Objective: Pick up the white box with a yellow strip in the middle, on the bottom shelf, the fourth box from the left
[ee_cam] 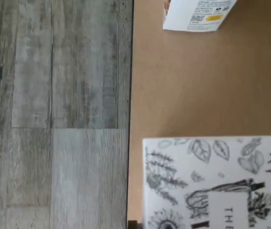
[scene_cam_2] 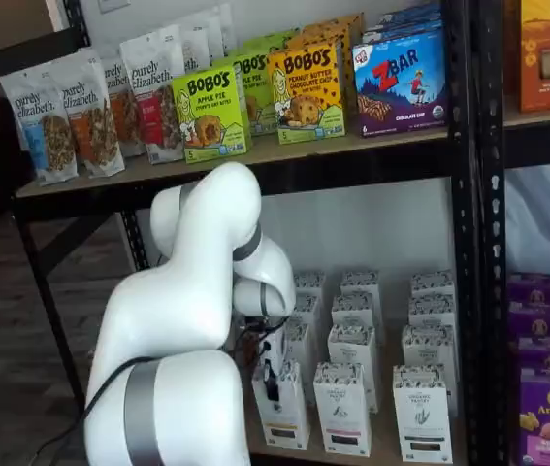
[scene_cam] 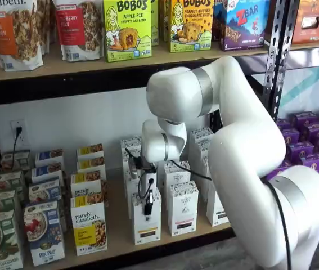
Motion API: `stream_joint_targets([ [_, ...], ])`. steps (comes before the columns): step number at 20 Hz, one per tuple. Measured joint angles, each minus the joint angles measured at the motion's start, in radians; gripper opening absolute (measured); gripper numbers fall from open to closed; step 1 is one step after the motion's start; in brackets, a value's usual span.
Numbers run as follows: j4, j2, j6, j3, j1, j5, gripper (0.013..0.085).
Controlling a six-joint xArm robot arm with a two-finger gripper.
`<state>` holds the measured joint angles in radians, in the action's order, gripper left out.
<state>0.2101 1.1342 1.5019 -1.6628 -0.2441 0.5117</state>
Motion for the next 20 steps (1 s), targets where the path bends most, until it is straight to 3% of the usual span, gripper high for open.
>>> stream_joint_targets([
  [1, -0.001, 0.0, -0.001, 0.001, 0.0, -0.001, 0.061],
  [3, 0.0, 0.0, -0.001, 0.003, -0.001, -0.007, 0.053],
  [14, 0.006, -0.034, 0.002, 0.051, -0.006, -0.025, 0.053],
  [20, 0.024, -0.096, 0.011, 0.147, -0.016, -0.055, 0.053],
])
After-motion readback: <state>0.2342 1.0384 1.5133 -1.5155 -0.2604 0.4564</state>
